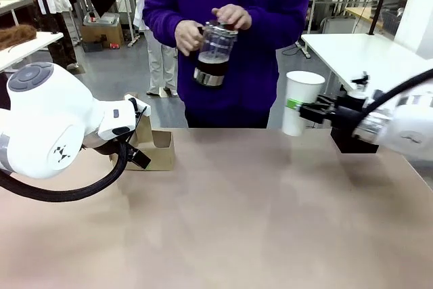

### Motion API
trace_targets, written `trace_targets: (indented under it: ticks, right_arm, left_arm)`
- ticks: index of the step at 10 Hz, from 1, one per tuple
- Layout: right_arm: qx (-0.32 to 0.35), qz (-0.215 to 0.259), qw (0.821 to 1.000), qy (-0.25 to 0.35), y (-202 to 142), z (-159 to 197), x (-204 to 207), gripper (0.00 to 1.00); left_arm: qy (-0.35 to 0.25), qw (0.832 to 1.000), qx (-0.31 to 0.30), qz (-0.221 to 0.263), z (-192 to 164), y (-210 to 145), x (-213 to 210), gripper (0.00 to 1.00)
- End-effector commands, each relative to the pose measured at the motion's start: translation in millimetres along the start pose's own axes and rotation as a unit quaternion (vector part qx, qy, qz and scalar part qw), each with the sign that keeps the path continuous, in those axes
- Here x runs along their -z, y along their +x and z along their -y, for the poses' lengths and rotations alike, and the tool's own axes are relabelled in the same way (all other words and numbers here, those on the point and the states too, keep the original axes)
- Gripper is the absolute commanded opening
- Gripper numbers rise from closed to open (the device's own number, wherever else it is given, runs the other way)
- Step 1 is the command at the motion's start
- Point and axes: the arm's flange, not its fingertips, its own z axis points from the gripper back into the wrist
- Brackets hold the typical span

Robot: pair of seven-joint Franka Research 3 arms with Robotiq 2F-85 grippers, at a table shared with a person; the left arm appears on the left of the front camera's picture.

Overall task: Pour a drink into a cup and package it in a carrier.
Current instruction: Pick up the 600 ml Paper Cup and place it in the middle top area of the table, then when a person places the Paper Cup Lid on the 600 ml Paper Cup , lift the 600 ml Paper Cup.

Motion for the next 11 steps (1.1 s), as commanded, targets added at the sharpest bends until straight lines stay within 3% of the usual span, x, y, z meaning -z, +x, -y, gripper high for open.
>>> trace_targets:
  ticks: [1,4,8,9,11]
  right_arm:
    - [0.0,-0.002,1.0,-0.028,-15.6,26.6,46.2,0.8]
    - [-0.001,-0.012,0.999,-0.034,-43.6,40.1,69.8,0.8]
    - [-0.027,-0.035,0.998,-0.033,-46.7,64.2,57.8,0.8]
    - [0.003,-0.02,0.999,-0.025,-53.7,52.4,61.8,0.8]
    - [0.003,-0.02,0.999,-0.025,-53.7,52.4,61.8,0.8]
  left_arm:
    - [0.0,1.0,0.0,0.0,0.0,-0.1,-0.3,1.0]
    - [0.0,1.0,0.0,0.0,0.0,-0.1,-0.3,1.0]
    - [0.0,1.0,0.0,0.0,0.0,-0.1,-0.3,1.0]
    - [0.0,1.0,0.0,0.0,0.0,-0.1,-0.3,1.0]
    - [0.0,1.0,0.0,0.0,0.0,-0.1,-0.3,1.0]
